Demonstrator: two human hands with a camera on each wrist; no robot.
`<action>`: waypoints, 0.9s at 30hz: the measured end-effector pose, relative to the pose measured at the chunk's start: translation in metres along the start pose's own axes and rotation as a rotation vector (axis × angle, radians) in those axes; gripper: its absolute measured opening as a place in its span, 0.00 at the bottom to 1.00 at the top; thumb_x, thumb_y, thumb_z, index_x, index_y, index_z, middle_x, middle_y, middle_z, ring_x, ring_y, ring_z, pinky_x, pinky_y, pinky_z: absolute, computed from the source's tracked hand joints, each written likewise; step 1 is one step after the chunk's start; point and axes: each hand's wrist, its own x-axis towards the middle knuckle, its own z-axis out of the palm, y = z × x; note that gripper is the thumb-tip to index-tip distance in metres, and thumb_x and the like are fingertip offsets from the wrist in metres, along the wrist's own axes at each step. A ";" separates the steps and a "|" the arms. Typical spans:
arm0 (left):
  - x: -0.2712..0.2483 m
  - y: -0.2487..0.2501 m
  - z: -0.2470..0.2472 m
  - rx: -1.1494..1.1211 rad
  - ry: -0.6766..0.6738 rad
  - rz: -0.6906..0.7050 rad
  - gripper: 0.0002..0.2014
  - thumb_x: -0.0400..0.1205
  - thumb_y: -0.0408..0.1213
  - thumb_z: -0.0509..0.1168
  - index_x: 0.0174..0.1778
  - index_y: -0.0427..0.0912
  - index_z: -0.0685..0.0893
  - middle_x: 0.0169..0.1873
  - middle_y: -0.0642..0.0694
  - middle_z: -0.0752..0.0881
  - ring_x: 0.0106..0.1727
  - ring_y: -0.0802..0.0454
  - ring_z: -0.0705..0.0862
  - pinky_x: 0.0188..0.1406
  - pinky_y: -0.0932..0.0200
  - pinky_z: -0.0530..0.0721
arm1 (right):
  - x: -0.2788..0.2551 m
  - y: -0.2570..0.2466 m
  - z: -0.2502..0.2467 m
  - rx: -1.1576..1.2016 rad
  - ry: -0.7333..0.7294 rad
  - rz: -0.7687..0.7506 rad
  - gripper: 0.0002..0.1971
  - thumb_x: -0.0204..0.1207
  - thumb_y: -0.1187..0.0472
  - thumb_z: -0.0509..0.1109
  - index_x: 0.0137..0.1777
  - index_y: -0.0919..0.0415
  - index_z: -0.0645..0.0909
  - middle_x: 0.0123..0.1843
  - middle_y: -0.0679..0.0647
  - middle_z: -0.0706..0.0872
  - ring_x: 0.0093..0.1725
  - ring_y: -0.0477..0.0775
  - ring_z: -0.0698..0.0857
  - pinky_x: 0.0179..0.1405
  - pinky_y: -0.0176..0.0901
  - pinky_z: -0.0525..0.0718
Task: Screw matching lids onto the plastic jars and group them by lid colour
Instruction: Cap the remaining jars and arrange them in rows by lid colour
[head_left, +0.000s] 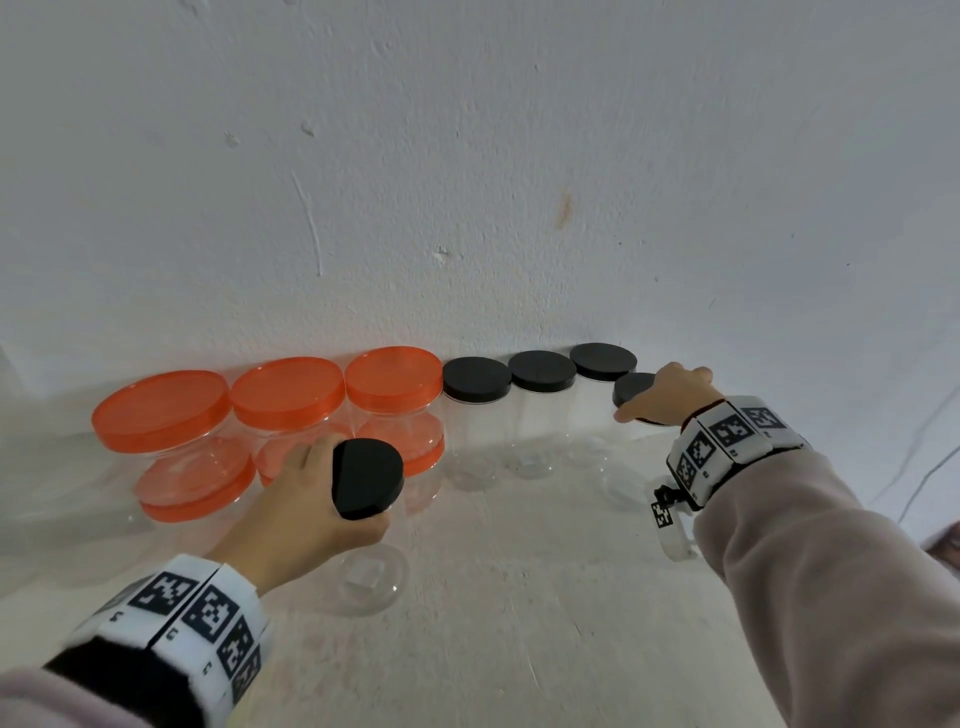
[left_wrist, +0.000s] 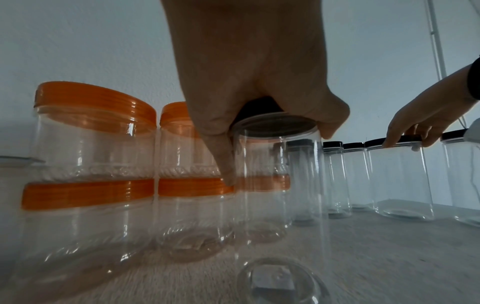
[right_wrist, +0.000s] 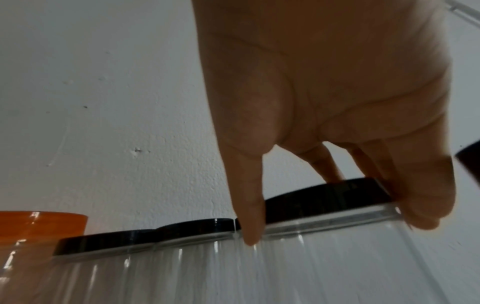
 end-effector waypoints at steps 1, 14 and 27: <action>0.000 0.000 0.000 -0.001 -0.004 -0.003 0.32 0.64 0.52 0.77 0.61 0.56 0.69 0.54 0.55 0.73 0.49 0.59 0.77 0.37 0.64 0.75 | -0.002 0.002 -0.002 -0.023 0.007 -0.017 0.40 0.72 0.48 0.76 0.75 0.69 0.62 0.71 0.66 0.65 0.66 0.66 0.75 0.62 0.52 0.77; 0.014 0.045 0.030 -0.063 -0.035 0.005 0.42 0.66 0.58 0.77 0.73 0.57 0.64 0.61 0.50 0.64 0.60 0.52 0.72 0.57 0.58 0.74 | -0.029 0.098 -0.030 -0.133 -0.085 -0.048 0.35 0.68 0.47 0.79 0.69 0.57 0.67 0.59 0.56 0.66 0.49 0.57 0.78 0.45 0.46 0.76; 0.051 0.096 0.074 -0.093 0.014 -0.011 0.47 0.68 0.60 0.76 0.78 0.43 0.63 0.70 0.46 0.68 0.72 0.46 0.69 0.72 0.46 0.72 | -0.057 0.032 0.017 0.060 -0.005 -0.455 0.37 0.63 0.41 0.78 0.70 0.50 0.68 0.59 0.51 0.67 0.57 0.55 0.74 0.52 0.45 0.77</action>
